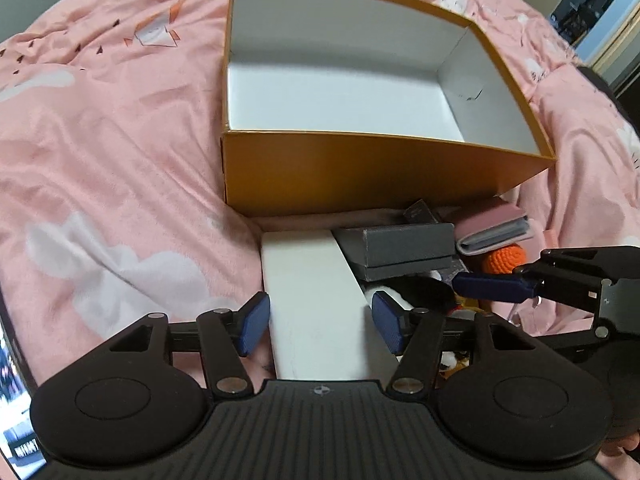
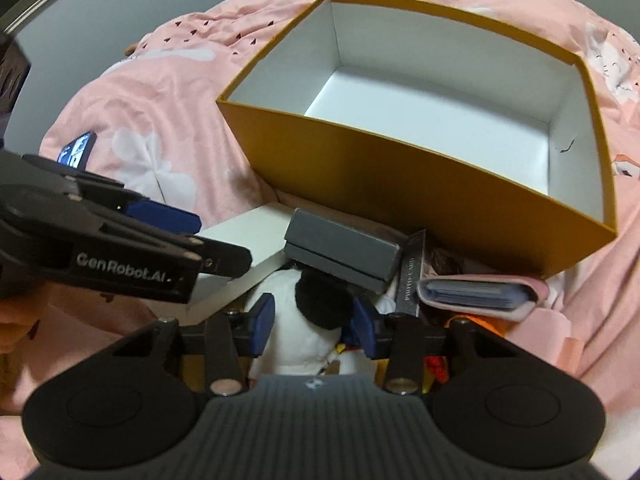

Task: Organize objects
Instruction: 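Grasp the white rectangular box with the left gripper while the right gripper grasps the gold cube box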

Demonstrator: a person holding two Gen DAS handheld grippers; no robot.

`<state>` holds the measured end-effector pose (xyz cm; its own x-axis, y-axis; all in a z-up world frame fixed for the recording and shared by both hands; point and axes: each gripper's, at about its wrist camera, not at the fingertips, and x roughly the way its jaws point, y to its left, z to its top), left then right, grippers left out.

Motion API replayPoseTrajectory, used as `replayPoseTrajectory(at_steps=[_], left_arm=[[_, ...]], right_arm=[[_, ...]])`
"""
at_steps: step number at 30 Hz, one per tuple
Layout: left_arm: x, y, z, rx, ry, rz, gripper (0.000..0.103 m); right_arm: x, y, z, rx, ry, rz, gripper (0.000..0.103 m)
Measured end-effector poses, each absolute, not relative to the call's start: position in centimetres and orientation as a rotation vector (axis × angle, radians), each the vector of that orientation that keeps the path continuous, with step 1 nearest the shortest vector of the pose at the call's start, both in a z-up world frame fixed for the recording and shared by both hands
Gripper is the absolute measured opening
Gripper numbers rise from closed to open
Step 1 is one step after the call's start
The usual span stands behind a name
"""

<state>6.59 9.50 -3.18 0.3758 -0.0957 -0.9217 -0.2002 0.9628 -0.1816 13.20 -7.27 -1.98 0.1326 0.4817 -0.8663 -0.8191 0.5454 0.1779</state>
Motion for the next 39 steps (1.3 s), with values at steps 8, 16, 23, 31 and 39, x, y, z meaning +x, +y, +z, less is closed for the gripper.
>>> replayPoseTrajectory(at_steps=[8,16,23,31,39], left_arm=[[9.5,9.4,-5.3,-0.235,1.315,0.020,0.078],[9.0,10.1,-5.1,-0.270,1.332,0.009,0.074],[5.9,10.2,-2.8,-0.319,1.240,0.017,0.074],[2.8,10.6,-0.6,-0.340,1.098,0.084,0.074],[1.9,9.9,1.1,-0.341,0.965,0.115,0.072]], right_arm=[[14.4,-7.2,-2.8,-0.354,1.117,0.970,0.040],[14.2,-7.1,-2.5,-0.354,1.115,1.005,0.040],[13.4,-7.8,-1.1,-0.276,1.180,1.103,0.042],[10.9,-6.1,-1.7,-0.326,1.211,1.196,0.043],[10.9,-4.8,-3.8,-0.320,1.257,1.187,0.049]])
